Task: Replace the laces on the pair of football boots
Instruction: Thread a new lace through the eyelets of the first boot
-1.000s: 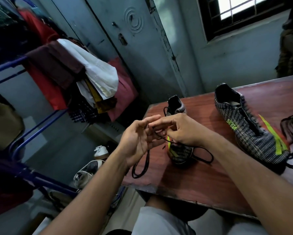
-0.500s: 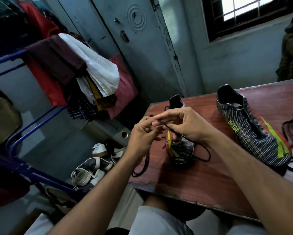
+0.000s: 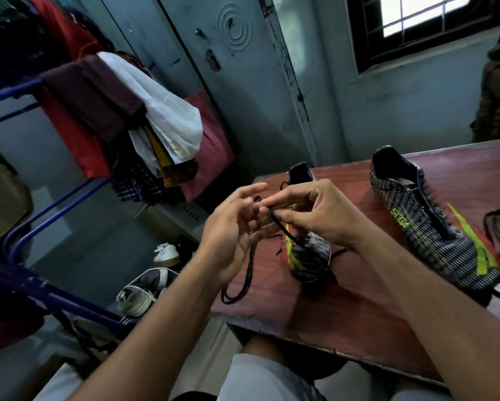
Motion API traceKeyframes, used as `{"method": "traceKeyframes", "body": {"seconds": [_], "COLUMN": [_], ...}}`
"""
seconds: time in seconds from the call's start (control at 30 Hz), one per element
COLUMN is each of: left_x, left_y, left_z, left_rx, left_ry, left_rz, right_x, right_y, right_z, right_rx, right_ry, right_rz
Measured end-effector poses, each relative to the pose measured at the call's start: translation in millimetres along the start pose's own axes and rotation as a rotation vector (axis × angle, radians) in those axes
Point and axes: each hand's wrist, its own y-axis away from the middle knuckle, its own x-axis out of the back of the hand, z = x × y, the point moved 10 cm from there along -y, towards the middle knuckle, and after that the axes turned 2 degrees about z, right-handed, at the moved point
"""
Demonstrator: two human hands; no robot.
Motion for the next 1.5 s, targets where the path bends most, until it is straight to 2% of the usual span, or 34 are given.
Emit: {"method": "traceKeyframes", "body": {"seconds": [0.1, 0.2, 0.3, 0.37, 0.43, 0.53, 0.6, 0.7, 0.77, 0.83, 0.9, 1.0, 1.1, 1.23, 1.37, 1.43, 1.5], "left_x": [0.5, 8.8, 12.0, 20.4, 26.0, 35.5, 42.5, 51.1, 50.9, 50.7, 52.6, 56.2, 60.5, 63.2, 58.8, 57.9, 58.6], "left_y": [13.5, 22.4, 29.9, 30.9, 33.6, 40.8, 45.1, 52.4, 57.2, 59.5, 59.1, 63.5, 65.3, 66.9, 67.4, 63.4, 57.2], "left_z": [3.5, 6.7, 0.5, -1.3, -3.5, -4.4, 3.3, 24.4, 35.6, 35.2, 22.4, 9.7, 13.6, 18.0, 24.9, 27.9, 26.5], "left_rx": [0.113, 0.096, 0.126, 0.08, 0.05, 0.062, 0.028, -0.098, -0.171, -0.149, -0.013, 0.162, 0.139, 0.076, 0.034, -0.002, -0.023], "left_ry": [-0.047, -0.292, -0.259, -0.318, -0.423, -0.459, -0.628, -1.057, -1.227, -1.318, -1.285, -0.955, -0.782, -0.767, -0.71, -0.707, -0.718], "left_rz": [-0.098, -0.102, -0.106, -0.094, -0.093, -0.052, -0.018, 0.059, 0.086, 0.059, -0.042, -0.137, -0.161, -0.176, -0.229, -0.231, -0.215], "right_x": [-1.3, -17.5, -33.8, -39.8, -44.6, -56.6, -66.3, -66.5, -67.7, -74.9, -79.1, -70.6, -51.5, -26.0, 9.3, 28.7, 43.6], "right_y": [0.7, 4.0, 7.7, 10.9, 12.9, 16.4, 17.5, 16.3, 15.3, 17.5, 19.1, 15.7, 10.2, 6.8, 3.6, 4.4, 6.5], "right_z": [-1.6, -7.2, -10.5, -13.4, -16.4, -14.6, -12.7, -9.4, -0.8, 6.7, 10.6, 10.5, 12.3, 17.0, 27.5, 34.9, 47.3], "right_rx": [0.055, 0.158, 0.276, 0.348, 0.393, 0.422, 0.406, 0.34, 0.323, 0.348, 0.384, 0.393, 0.358, 0.279, 0.097, -0.003, -0.142], "right_ry": [0.203, 0.366, 0.538, 0.645, 0.698, 0.727, 0.68, 0.544, 0.595, 0.694, 0.719, 0.69, 0.704, 0.69, 0.631, 0.55, 0.324], "right_rz": [0.043, 0.013, -0.031, -0.024, -0.02, -0.045, -0.089, -0.109, -0.139, -0.189, -0.211, -0.185, -0.116, -0.01, 0.209, 0.338, 0.447]}}
